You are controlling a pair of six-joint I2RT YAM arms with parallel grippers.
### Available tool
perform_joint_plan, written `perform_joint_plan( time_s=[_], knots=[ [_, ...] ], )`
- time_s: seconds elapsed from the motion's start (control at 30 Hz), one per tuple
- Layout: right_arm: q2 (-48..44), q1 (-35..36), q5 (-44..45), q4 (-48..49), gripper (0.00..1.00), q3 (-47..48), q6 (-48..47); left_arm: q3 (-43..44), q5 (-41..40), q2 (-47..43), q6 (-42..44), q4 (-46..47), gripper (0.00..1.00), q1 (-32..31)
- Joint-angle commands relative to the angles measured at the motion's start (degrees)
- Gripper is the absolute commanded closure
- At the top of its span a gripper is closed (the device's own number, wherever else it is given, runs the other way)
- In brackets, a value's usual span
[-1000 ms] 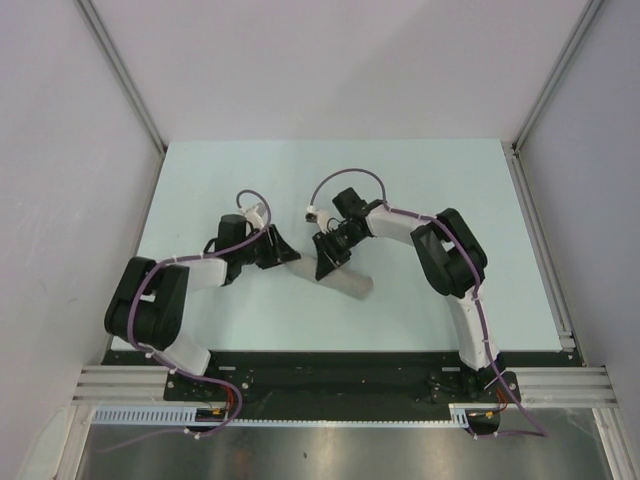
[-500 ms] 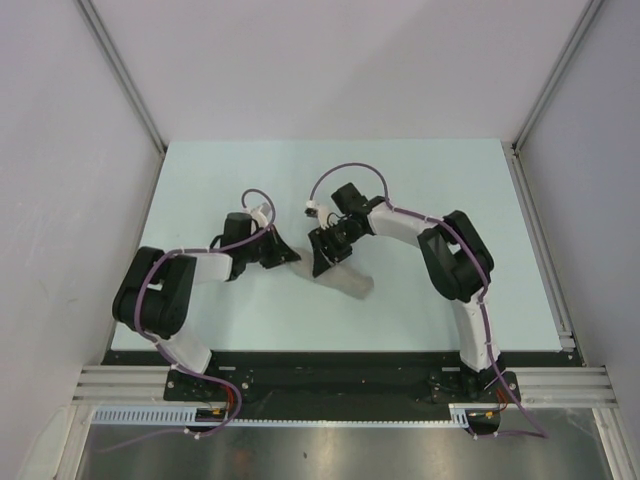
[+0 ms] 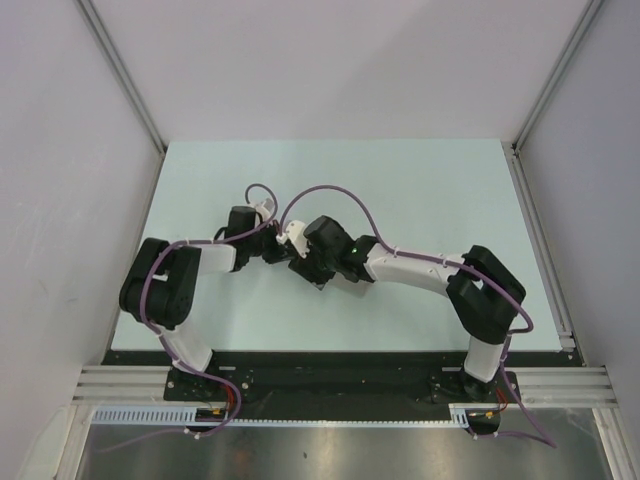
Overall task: Fold the napkin, place the utensils inside, and roll it up
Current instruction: Roll the napkin with the utensil
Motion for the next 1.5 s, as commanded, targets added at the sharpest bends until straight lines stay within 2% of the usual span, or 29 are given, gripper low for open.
perform_joint_plan(
  time_s=[0.0, 0.23, 0.77, 0.83, 0.87, 0.9, 1.1, 1.3, 1.47],
  knots=[
    [2.8, -0.1, 7.6, 5.3, 0.33, -0.2, -4.1, 2.6, -1.0, 1.2, 0.1, -0.9, 1.00, -0.3],
    [6.5, 0.1, 8.1, 5.7, 0.32, 0.7, -6.6, 3.9, -0.9, 2.1, 0.5, -1.8, 1.00, -0.2],
    [12.1, -0.6, 16.8, 6.6, 0.31, 1.1, -8.3, 7.0, 0.6, 3.4, 1.3, -3.3, 0.98, -0.2],
    [12.5, -1.5, 16.3, 6.1, 0.32, 1.4, -7.6, 7.2, 0.8, 2.7, 1.2, -3.6, 0.89, -0.2],
    [12.4, -1.8, 15.7, 6.0, 0.32, 1.7, -7.4, 7.3, 0.8, 2.3, 1.3, -3.8, 0.80, -0.2],
    [12.2, -2.8, 14.7, 5.3, 0.33, 1.8, -6.8, 7.3, 0.8, 1.9, 1.4, -4.0, 0.76, 0.0],
    [11.8, -6.3, -1.0, 0.2, 0.39, 4.3, -4.8, 6.6, -0.3, -3.3, 2.1, -6.1, 0.51, 1.6],
    [15.2, -9.4, -10.8, -5.7, 0.54, 8.9, -3.0, 5.4, -2.4, -6.8, 4.1, -8.6, 0.43, 1.8],
    [15.9, -11.0, -14.9, -5.9, 0.55, 9.4, -1.2, 2.3, -4.4, -8.6, 4.4, -8.4, 0.38, 1.8]
  ],
)
